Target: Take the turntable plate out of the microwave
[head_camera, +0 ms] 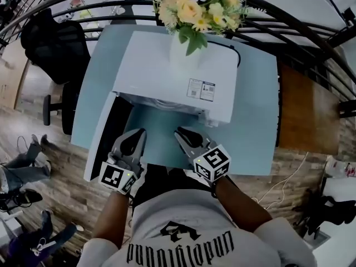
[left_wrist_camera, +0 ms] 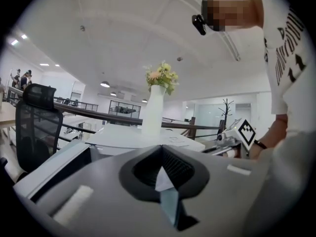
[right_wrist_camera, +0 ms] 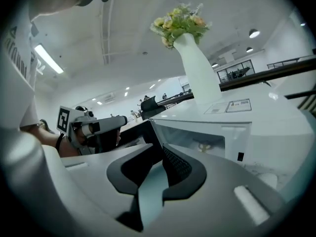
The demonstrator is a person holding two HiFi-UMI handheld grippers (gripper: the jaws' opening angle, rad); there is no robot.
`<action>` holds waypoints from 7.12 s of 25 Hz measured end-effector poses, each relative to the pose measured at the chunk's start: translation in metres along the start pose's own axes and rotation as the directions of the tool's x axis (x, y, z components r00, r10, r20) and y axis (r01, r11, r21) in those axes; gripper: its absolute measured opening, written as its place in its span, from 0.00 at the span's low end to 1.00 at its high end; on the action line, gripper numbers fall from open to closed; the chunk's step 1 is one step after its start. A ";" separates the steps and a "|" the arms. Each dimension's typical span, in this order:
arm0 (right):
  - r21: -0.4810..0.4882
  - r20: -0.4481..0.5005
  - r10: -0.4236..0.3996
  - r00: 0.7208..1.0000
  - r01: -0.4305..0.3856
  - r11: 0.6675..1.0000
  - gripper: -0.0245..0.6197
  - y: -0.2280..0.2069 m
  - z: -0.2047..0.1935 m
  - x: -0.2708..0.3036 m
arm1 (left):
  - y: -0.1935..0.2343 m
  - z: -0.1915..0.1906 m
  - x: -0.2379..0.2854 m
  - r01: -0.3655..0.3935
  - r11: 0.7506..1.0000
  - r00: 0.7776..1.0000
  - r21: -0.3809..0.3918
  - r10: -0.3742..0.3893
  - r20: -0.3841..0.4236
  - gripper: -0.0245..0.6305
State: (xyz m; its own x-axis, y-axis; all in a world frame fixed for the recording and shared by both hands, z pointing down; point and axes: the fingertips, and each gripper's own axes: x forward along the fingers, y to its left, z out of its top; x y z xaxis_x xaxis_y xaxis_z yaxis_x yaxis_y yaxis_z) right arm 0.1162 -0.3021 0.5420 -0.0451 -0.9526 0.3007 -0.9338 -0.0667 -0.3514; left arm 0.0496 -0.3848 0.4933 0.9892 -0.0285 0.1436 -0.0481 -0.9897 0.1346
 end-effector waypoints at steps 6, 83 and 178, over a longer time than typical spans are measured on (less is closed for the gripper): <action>0.249 0.014 -0.045 0.999 0.040 0.968 0.15 -0.027 -0.023 0.027 | 0.017 -0.019 0.020 0.037 0.999 0.999 -0.014 -0.037 -0.013 0.11; 0.967 0.083 -0.389 0.917 0.020 0.253 0.09 -0.097 -0.160 0.096 | 0.077 -0.211 0.075 -0.080 0.544 0.996 -0.835 0.004 -0.092 0.49; 0.899 0.167 -0.336 0.927 -0.003 0.437 0.09 0.136 -0.139 -0.117 | -0.059 -0.105 -0.077 0.226 0.184 0.974 -0.957 -0.061 0.218 0.15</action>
State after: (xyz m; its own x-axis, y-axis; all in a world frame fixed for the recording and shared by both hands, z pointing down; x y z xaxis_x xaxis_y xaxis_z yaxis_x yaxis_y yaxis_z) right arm -0.0554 -0.1582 0.5824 0.3310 -0.9102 0.2489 -0.0892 -0.2927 -0.9520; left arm -0.0384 -0.3098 0.5769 0.9966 0.0021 -0.0826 0.0826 -0.0542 0.9951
